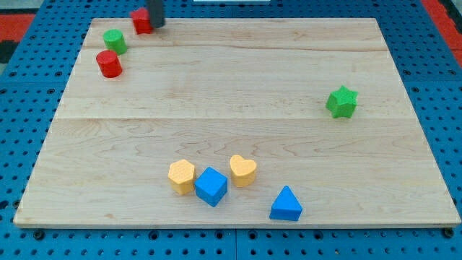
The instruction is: Drag the green star to the right of the red circle
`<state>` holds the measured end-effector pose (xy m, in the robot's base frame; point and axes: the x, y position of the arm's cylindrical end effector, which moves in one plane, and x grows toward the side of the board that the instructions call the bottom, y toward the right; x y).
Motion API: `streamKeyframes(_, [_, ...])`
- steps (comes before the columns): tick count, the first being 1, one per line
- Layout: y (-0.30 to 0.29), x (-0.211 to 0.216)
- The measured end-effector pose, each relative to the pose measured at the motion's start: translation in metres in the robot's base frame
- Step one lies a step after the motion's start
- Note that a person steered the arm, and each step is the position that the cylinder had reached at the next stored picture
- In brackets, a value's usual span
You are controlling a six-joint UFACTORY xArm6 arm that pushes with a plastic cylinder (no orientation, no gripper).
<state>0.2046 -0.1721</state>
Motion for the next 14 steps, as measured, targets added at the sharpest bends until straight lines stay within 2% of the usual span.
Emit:
streamKeyframes(1, [0.02,0.042])
streamKeyframes(2, [0.114,0.084])
streamKeyframes(3, [0.235,0.116])
streamKeyframes(4, [0.336,0.17])
streamKeyframes(6, [0.368,0.198])
streamKeyframes(7, [0.363,0.244])
streamKeyframes(8, [0.318,0.245])
streamKeyframes(9, [0.311,0.232])
streamKeyframes(10, [0.33,0.234])
streamKeyframes(11, [0.395,0.217])
streamKeyframes(12, [0.416,0.267])
streamKeyframes(13, [0.363,0.297])
streamKeyframes(14, [0.277,0.255])
